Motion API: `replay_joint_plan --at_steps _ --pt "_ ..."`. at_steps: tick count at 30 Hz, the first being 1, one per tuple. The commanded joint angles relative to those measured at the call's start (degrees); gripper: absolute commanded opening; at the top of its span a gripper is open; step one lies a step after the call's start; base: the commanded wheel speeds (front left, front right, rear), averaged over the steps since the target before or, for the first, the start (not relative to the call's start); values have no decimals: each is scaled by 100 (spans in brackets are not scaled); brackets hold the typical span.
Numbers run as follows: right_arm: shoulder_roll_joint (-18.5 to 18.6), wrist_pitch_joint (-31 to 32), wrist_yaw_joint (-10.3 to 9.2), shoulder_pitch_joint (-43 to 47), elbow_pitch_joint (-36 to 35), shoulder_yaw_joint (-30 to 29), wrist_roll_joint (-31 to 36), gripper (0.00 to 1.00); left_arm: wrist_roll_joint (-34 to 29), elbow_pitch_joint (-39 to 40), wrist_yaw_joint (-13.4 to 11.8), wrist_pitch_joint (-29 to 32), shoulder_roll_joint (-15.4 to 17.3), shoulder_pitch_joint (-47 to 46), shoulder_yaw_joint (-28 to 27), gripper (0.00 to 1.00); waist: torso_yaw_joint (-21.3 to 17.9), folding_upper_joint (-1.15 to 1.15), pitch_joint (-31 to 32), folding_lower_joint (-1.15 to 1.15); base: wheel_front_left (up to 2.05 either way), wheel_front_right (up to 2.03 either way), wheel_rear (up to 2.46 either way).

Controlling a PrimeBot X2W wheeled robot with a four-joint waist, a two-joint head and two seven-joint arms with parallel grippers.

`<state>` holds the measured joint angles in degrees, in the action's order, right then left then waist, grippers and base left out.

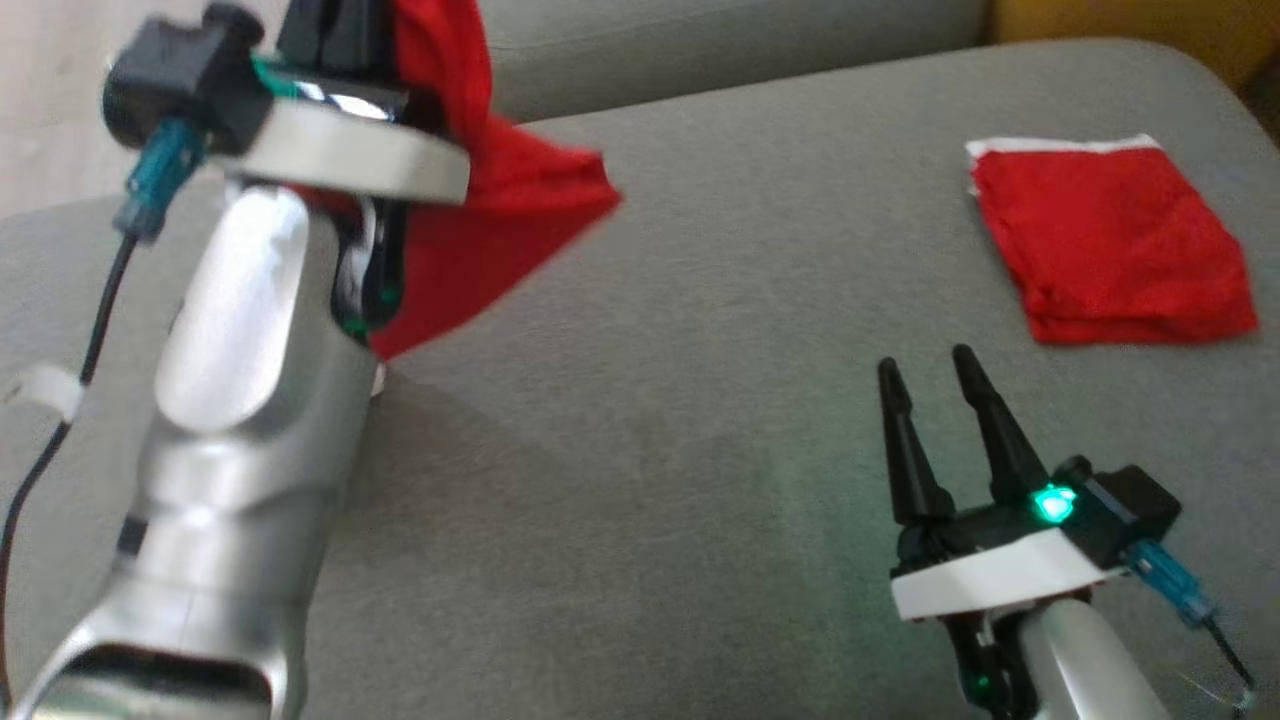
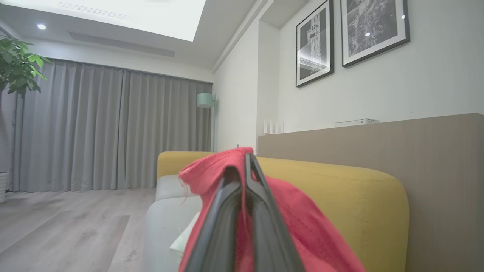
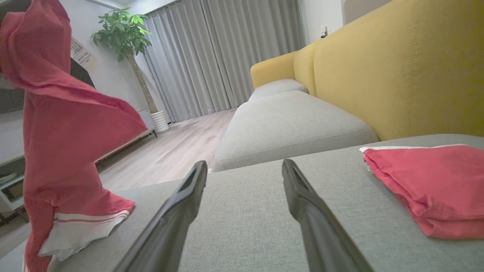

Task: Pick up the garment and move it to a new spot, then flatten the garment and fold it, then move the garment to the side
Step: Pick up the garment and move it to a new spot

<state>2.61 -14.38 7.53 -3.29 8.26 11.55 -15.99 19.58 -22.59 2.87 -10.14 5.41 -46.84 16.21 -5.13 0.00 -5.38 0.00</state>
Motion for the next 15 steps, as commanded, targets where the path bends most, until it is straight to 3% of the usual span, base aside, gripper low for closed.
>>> replay_joint_plan --at_steps 1,10,15 --pt "27 -62 -4 -306 -223 206 -56 100 -65 124 -91 -53 81 -623 -166 0 -304 0 -154 0 0 0 0" --pt "27 -62 -4 -401 -283 555 -246 100 -239 -449 -826 -476 -155 -1675 -507 0 -842 0 -405 0 0 0 0" --pt "27 -62 -4 -410 -316 525 -272 100 -540 40 -896 -484 -237 -941 -246 0 -833 0 -487 0 0 0 0"
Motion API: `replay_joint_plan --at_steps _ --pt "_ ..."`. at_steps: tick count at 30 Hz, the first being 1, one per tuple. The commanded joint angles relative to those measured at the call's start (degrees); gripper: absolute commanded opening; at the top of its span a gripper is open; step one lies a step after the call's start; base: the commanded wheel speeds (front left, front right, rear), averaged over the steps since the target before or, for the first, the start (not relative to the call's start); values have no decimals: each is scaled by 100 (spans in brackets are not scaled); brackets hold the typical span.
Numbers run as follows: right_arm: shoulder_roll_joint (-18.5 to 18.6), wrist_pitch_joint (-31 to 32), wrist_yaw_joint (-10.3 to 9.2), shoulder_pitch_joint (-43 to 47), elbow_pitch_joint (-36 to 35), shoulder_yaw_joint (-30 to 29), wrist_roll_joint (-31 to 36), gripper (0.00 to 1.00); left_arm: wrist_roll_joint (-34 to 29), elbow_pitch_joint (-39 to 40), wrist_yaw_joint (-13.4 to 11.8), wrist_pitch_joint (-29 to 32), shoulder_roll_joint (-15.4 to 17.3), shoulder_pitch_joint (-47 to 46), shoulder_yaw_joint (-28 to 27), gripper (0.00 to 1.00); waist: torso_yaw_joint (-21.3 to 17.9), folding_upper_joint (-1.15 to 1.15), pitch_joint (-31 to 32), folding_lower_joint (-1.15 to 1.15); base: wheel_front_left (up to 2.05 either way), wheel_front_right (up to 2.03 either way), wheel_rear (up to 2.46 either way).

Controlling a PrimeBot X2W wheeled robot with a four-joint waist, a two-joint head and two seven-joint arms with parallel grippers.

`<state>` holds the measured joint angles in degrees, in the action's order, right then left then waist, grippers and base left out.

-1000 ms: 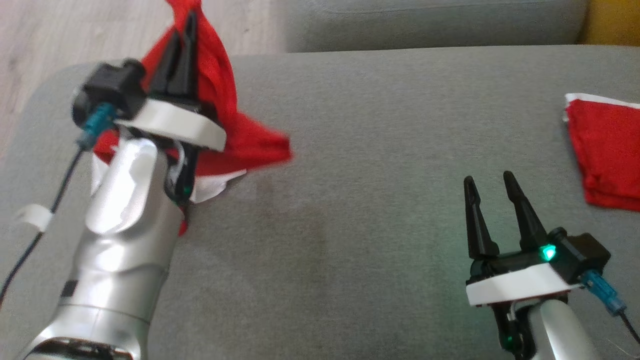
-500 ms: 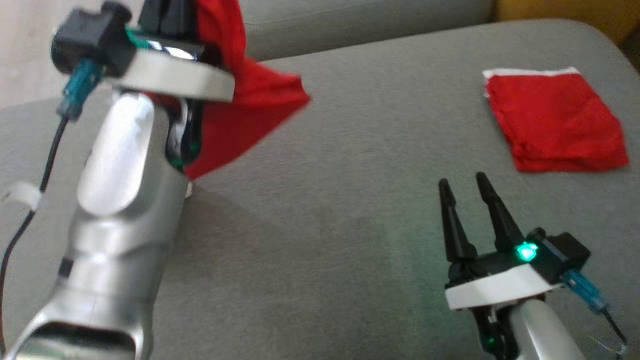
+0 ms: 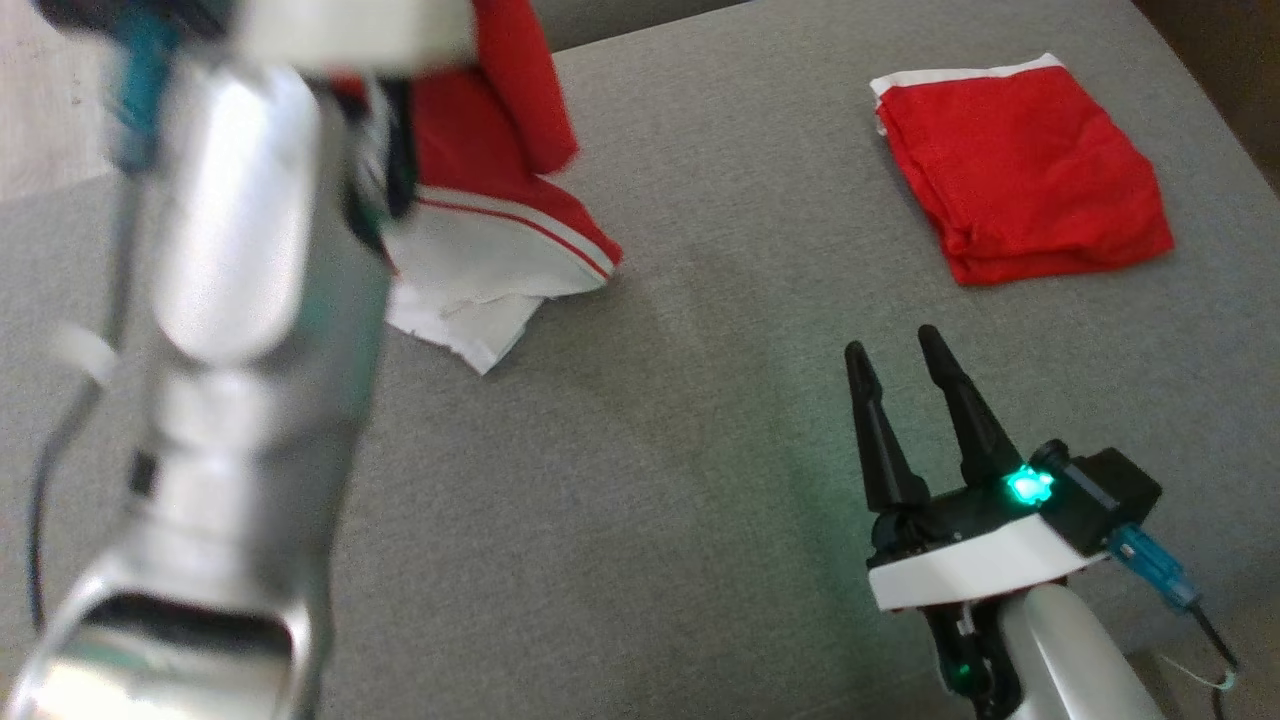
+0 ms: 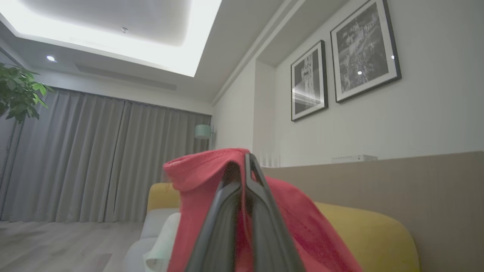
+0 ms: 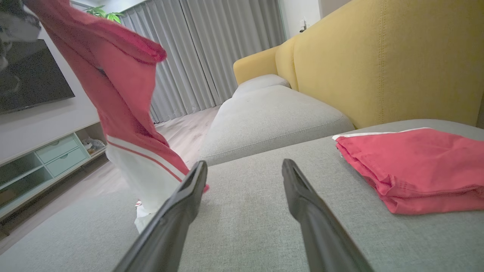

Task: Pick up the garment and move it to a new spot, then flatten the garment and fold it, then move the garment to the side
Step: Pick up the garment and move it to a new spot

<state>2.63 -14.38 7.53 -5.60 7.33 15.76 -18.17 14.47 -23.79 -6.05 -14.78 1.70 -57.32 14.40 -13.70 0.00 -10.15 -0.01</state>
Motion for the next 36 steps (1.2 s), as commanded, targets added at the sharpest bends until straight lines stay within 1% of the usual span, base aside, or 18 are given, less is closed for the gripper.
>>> replay_joint_plan --at_steps 1,2,4,9,13,16,17,18,19,22,25,27,32,36 --pt "25 -62 -4 -177 -234 65 -53 100 -26 199 -7 -20 128 349 37 0 59 0 -15 1 0 0 0" --pt "25 -62 -4 -175 -239 33 -51 100 -42 230 26 -20 124 598 210 0 86 0 -17 1 0 0 0" --pt "25 -62 -4 -170 -232 -38 -39 100 66 332 9 -20 122 1126 620 0 148 0 -7 1 0 0 0" --pt "25 -62 -4 -166 -189 -269 2 100 348 422 -123 -21 120 2205 1811 0 330 0 50 1 0 0 0" --pt "25 -62 -4 -156 -156 -403 33 100 470 347 -217 -21 119 2613 2684 0 440 0 106 1 0 0 0" --pt "25 -62 -4 -148 -131 -458 55 100 609 271 -249 -21 119 2741 3215 0 500 0 167 1 0 0 0" --pt "25 -62 -4 -143 -126 -473 57 100 661 238 -255 -21 119 2763 3371 24 522 0 188 1 0 0 0" --pt "25 -62 -4 -137 -122 -482 57 100 703 203 -270 -21 119 2771 3509 74 541 0 210 1 0 0 0" --pt "25 -62 -4 -128 -117 -486 55 100 753 181 -276 -21 119 2769 3634 100 561 0 232 1 0 0 0" --pt "25 -62 -4 -96 -102 -486 46 100 821 144 -279 -21 119 2713 3981 100 625 0 290 1 0 0 0" --pt "25 -62 -4 -68 -80 -492 39 100 901 183 -308 -21 119 2646 4195 100 688 0 349 1 0 0 0" --pt "25 -62 -4 -61 -73 -497 37 100 923 225 -324 -21 119 2611 4231 100 711 0 367 1 0 0 0" --pt "25 -62 -4 -2 -47 -581 62 100 962 464 -478 -21 118 2461 4230 100 902 0 476 1 0 0 0" --pt "25 -62 -4 32 -8 -645 108 100 909 480 -501 -21 118 2380 4354 100 1074 0 563 1 0 0 0"
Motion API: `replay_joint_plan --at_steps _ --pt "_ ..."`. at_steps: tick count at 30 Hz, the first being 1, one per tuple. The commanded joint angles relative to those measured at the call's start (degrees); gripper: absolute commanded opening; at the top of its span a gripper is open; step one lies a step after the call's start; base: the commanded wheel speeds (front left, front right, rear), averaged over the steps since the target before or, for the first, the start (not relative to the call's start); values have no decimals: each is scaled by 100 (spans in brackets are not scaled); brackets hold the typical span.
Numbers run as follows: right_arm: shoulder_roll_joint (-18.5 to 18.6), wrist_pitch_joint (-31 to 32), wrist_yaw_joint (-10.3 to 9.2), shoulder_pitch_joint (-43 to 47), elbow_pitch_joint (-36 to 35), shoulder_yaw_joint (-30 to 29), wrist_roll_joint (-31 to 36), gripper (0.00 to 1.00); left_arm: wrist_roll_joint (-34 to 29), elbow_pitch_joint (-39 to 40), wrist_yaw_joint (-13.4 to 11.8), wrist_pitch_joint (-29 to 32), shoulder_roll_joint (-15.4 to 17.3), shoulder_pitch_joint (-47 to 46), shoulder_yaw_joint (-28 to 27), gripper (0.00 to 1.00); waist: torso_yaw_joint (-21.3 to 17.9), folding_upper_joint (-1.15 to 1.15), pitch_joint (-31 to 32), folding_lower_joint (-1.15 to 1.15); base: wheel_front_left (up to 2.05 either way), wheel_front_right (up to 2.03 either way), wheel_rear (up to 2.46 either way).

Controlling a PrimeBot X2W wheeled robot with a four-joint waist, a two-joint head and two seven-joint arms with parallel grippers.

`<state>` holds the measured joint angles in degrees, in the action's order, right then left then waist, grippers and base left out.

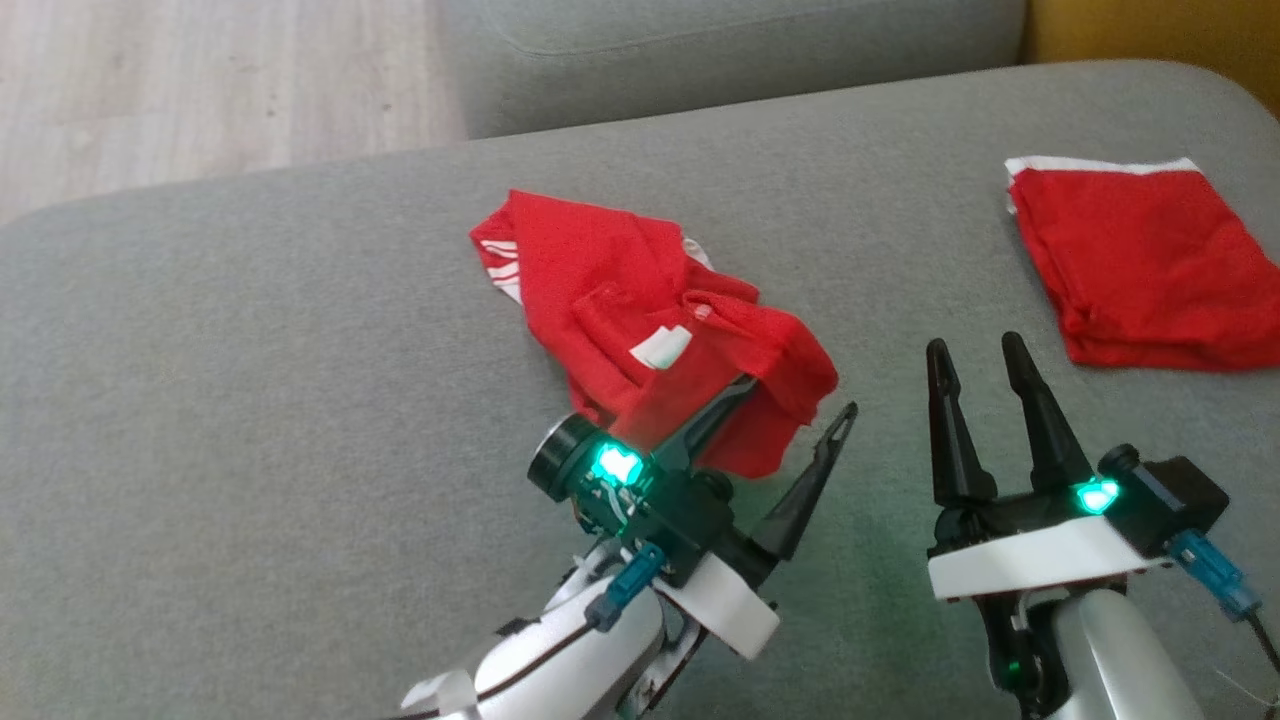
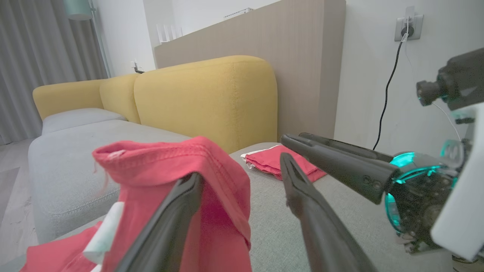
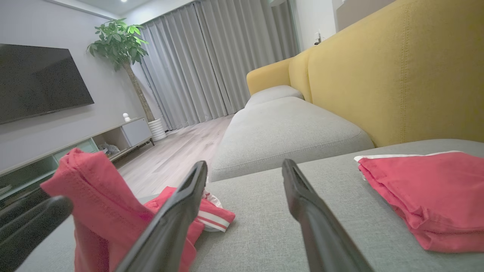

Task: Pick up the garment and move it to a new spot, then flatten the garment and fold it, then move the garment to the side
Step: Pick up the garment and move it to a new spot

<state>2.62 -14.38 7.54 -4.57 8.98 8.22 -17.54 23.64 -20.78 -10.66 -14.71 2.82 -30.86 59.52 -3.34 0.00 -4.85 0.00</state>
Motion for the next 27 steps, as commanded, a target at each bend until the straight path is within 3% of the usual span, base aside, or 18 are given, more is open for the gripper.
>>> replay_joint_plan --at_steps 1,4,7,14,20,23,27 --pt "26 -62 -5 -76 -164 110 54 100 -19 146 -49 -29 6 -278 -122 100 64 0 48 0 0 0 0" --pt "26 -62 -5 -89 -147 114 57 100 38 -105 -65 50 6 -280 -15 100 119 0 95 0 0 0 0" --pt "26 -62 -5 -71 -137 106 42 100 177 -556 50 525 8 -235 143 100 162 0 148 0 0 0 0" --pt "26 -62 -5 36 -133 18 3 100 513 -1235 769 1874 224 -18 663 100 332 0 279 0 0 0 0" --pt "26 -62 -5 156 -118 -61 -29 100 695 -1121 1040 2344 681 179 802 100 594 0 414 0 0 0 0" --pt "26 -62 -5 218 -92 -98 -29 100 776 -950 996 2481 988 244 741 100 745 0 478 0 0 0 0" --pt "26 -62 -5 254 -89 -113 -16 100 868 -702 656 2354 1430 261 405 100 911 0 547 0 0 0 0"
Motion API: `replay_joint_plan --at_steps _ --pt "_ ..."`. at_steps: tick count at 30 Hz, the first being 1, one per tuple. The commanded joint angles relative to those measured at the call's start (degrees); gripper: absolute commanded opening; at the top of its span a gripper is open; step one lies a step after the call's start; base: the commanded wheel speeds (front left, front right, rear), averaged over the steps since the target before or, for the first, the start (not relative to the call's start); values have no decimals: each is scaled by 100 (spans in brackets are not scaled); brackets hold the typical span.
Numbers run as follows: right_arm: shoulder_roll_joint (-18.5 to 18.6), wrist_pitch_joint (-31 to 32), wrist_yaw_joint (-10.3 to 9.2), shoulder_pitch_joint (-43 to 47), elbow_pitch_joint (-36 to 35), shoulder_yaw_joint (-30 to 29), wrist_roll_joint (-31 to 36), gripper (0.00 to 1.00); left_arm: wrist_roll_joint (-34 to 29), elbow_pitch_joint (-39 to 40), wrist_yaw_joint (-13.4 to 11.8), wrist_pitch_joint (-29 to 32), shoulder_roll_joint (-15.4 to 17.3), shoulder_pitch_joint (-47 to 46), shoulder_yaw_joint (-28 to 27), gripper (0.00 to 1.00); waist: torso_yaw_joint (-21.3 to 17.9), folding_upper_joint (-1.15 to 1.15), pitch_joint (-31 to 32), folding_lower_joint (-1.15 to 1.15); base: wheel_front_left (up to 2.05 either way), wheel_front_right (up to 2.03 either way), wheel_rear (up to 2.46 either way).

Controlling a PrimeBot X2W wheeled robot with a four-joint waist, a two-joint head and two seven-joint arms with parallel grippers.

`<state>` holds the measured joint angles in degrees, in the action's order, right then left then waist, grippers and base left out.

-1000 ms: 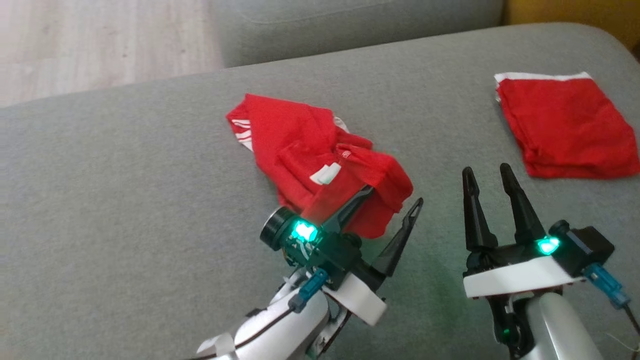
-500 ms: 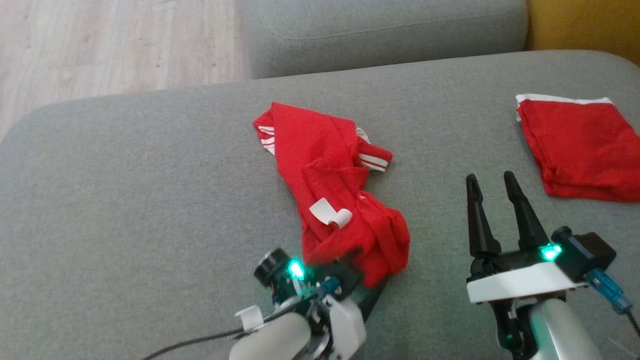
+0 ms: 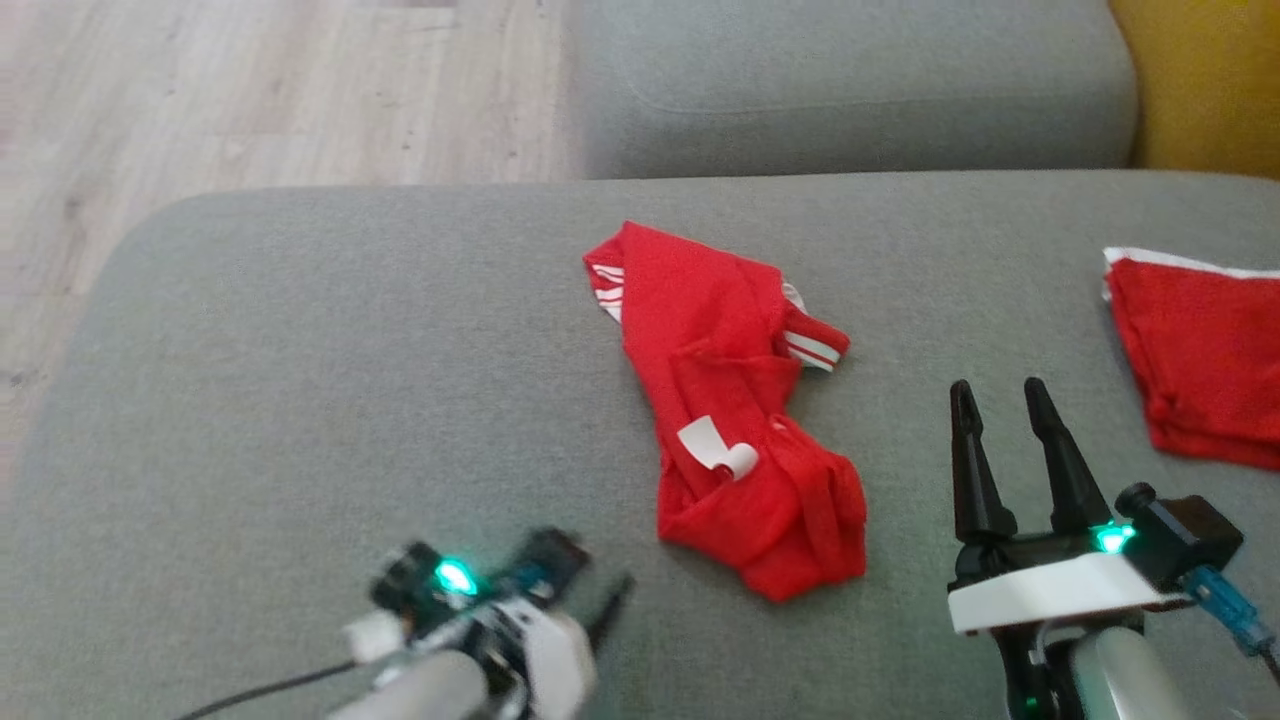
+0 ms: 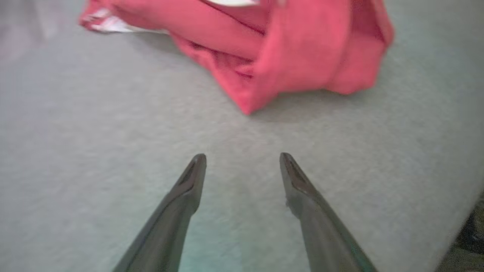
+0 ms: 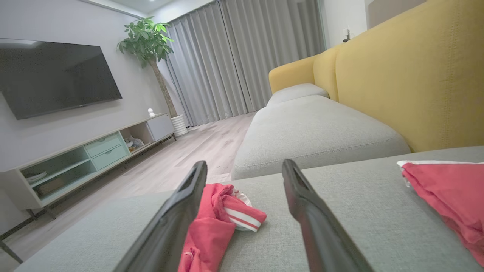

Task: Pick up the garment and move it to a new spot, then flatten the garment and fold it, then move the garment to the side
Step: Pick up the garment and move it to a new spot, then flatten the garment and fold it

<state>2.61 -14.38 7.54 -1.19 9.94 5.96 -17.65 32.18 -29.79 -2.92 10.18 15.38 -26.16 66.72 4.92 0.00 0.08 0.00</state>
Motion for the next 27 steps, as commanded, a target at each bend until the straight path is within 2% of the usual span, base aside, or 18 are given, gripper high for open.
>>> replay_joint_plan --at_steps 1,6,8,9,14,19,24,27 --pt "27 -62 -5 -80 -183 112 0 100 -14 271 -270 -299 287 -234 -441 100 115 0 70 0 0 0 0" --pt "27 -62 -5 -19 -185 93 66 100 213 639 -1169 -1603 587 -85 -1472 100 255 0 125 0 0 0 0" --pt "27 -62 -5 17 -181 81 106 100 356 819 -1433 -2132 629 71 -1872 100 301 0 138 0 0 0 0" --pt "27 -62 -5 17 -181 81 106 100 356 819 -1433 -2132 629 71 -1872 100 301 0 138 0 0 0 0" --pt "27 -62 -5 91 -165 47 209 100 447 1414 -1810 -2507 627 635 -2728 100 363 0 138 0 0 0 0" --pt "27 -62 -5 116 -152 40 292 100 14 2052 -1779 -2515 354 1380 -3423 100 351 0 103 0 0 0 0" --pt "27 -62 -5 56 -123 48 401 100 -364 2138 -1524 -2516 51 1657 -3788 100 361 0 64 0 0 0 0" --pt "27 6 -5 -58 159 367 465 100 -584 2055 -1309 -2517 -131 1659 -3962 100 403 0 -3 0 0 0 0"
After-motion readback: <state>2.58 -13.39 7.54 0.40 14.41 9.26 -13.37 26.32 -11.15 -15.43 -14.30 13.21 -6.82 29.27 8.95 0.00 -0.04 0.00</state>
